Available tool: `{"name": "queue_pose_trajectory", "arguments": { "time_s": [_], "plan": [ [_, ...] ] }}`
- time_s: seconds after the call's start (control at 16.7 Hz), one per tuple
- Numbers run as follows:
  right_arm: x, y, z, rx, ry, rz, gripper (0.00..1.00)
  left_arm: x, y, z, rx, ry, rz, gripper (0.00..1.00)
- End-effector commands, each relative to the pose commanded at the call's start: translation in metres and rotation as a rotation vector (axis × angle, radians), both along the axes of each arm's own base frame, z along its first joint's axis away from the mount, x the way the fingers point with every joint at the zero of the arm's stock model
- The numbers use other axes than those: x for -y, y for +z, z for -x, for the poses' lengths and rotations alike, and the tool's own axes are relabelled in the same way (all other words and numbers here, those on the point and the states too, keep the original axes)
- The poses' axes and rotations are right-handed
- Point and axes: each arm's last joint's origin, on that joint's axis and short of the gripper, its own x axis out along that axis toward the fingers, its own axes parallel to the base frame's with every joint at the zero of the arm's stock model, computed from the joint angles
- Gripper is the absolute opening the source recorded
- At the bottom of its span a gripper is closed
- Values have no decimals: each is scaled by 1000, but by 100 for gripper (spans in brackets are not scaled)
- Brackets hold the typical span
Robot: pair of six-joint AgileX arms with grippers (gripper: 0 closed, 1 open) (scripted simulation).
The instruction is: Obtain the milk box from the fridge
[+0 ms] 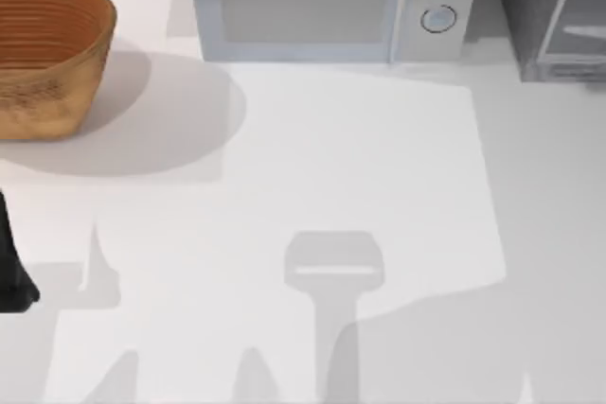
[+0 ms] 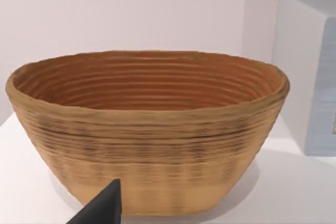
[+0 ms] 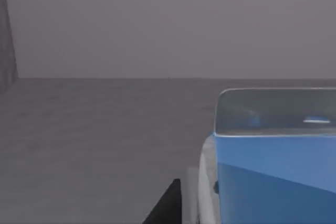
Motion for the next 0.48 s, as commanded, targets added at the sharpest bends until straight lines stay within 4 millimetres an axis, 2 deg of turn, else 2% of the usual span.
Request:
{"name": "queue_pose_trajectory", "arguments": {
  "time_s": [0.36,0.48],
  "plan": [
    [0,0,0,0,0,0,2,0,0,0,0,0,0,100],
    [0,0,0,0,0,0,0,0,0,0,0,0,0,100]
  ]
}}
